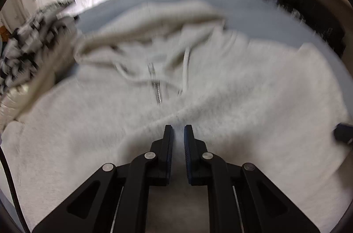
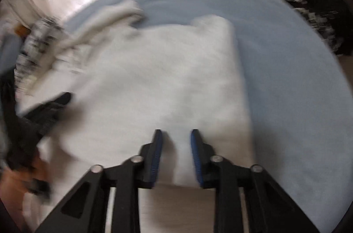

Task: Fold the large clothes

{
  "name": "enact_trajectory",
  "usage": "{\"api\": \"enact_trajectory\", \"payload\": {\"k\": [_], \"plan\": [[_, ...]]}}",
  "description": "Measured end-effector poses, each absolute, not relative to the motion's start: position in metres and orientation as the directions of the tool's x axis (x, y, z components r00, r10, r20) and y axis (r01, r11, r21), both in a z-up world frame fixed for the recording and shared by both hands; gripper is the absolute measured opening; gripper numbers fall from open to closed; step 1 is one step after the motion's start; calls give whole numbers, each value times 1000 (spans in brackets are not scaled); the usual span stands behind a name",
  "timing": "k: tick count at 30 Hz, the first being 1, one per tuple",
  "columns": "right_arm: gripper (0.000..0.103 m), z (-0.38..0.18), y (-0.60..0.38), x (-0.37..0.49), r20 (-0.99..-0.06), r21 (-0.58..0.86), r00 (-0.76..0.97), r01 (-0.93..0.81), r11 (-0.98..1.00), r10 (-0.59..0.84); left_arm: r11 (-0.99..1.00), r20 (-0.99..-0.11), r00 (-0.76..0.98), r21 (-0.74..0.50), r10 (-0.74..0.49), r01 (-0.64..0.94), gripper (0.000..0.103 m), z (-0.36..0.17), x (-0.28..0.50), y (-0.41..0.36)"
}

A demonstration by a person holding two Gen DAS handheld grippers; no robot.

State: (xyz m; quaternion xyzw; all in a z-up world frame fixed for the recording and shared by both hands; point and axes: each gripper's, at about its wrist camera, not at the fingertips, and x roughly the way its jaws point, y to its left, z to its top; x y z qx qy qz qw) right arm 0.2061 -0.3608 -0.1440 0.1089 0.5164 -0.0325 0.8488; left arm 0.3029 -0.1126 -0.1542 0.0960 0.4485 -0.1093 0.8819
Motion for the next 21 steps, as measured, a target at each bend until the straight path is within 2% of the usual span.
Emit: {"api": "enact_trajectory", "payload": {"k": [2,4,7,10,14,17,21], "plan": [[0,-147,-382,195,-878,180,475,212,960,60,956,-811,574,65,-116,285,8,-151,299,-113],[0,-148,-403,182,-859,303,488,237,923,156,947,-820,555,54,-139,317,9,-146,296,-112],[0,-140,-412,170,-842,375,491,237,896,222,925,-827,492,-83,-271,370,12,-130,296,-97],[3,-128,-407,162,-831,373,510,216,902,222,926,-803,490,-193,-339,326,12,-112,307,-72],[3,-117,-393,167,-808,401,529,171,900,260,942,-819,498,-144,-285,304,11,-107,325,-66],[3,-117,-377,184,-802,404,526,132,905,282,915,-849,429,-139,-307,379,11,-116,329,-87],[3,-121,-361,200,-810,395,507,100,913,295,870,-881,377,-75,-287,487,11,-134,324,-118]]}}
